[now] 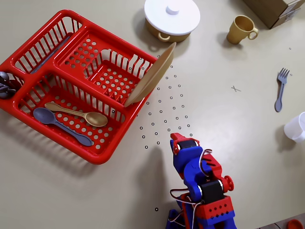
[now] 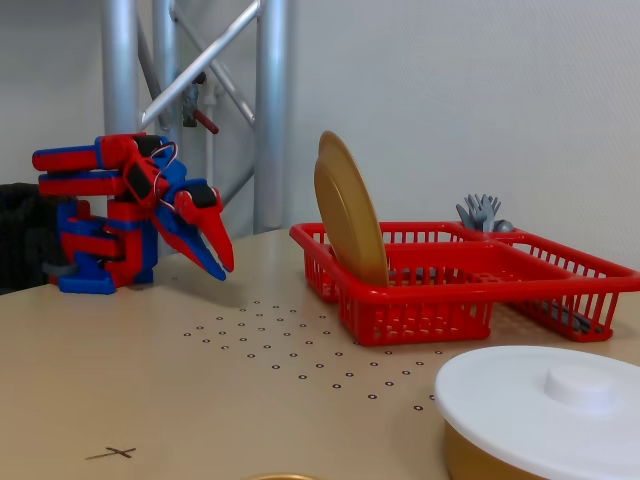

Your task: Grasp the plate, place it on the cross drawn on the table.

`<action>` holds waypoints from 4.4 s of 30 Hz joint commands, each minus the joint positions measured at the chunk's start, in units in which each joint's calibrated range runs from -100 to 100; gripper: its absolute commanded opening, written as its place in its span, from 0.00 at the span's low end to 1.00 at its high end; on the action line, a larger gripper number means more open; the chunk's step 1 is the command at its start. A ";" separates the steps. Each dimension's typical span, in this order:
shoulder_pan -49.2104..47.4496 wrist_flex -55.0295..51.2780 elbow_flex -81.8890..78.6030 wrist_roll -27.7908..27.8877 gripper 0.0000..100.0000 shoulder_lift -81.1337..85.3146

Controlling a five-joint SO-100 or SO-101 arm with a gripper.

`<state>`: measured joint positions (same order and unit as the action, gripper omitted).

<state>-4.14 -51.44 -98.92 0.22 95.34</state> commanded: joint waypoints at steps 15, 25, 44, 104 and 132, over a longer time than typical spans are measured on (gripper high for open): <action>-5.62 -5.74 33.55 6.74 0.25 -24.59; -10.65 -12.34 61.47 12.70 0.28 -36.26; -8.13 -10.57 72.99 21.05 0.34 -47.08; -10.29 -5.10 89.40 19.88 0.20 -74.04; -10.43 -8.48 90.12 20.07 0.00 -71.17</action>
<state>-14.43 -59.86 -14.47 20.20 19.77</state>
